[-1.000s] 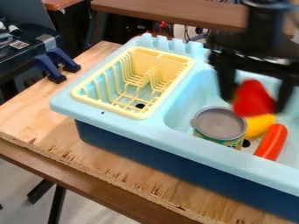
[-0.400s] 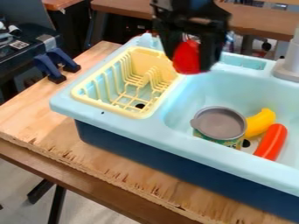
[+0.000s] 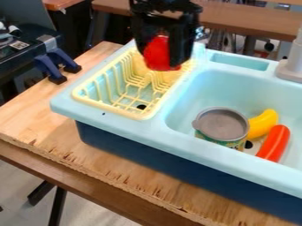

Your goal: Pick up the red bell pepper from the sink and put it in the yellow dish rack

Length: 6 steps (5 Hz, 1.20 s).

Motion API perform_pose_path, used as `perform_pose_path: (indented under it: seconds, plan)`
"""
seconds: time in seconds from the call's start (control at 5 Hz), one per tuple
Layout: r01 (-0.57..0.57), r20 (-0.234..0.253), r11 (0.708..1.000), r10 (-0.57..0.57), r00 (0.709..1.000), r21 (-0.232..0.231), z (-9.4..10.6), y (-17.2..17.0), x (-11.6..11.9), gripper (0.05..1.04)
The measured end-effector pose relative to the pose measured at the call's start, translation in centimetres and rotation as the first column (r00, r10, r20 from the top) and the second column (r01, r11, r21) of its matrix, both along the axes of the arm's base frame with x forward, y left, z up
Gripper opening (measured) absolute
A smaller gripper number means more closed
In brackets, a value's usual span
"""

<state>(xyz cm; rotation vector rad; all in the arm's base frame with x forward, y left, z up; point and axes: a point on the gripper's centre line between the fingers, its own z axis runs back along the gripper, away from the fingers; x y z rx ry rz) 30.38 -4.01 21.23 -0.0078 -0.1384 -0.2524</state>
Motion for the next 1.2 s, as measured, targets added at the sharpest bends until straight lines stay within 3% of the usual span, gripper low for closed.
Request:
perform_pose_path:
  seconds: [0.2,0.4,0.6,0.8,1.0,1.2]
  plan:
    - [0.011,0.008,0.993,-0.012,1.000,0.120,0.1,1.8,0.1,0.902]
    - [0.031,0.004,0.989,-0.032,0.999,0.148,-1.5,3.3,0.2,0.902]
    - [0.047,-0.006,0.986,-0.047,0.999,0.158,-3.3,5.2,-0.1,0.902]
    - [0.015,-0.012,0.991,-0.014,1.000,0.132,-4.9,6.8,-0.5,0.902]
    - [0.003,-0.002,0.992,-0.002,1.000,0.125,-5.7,7.4,0.2,0.902]
    - [0.001,-0.032,0.993,0.003,0.999,0.119,-7.8,6.9,1.1,0.902]
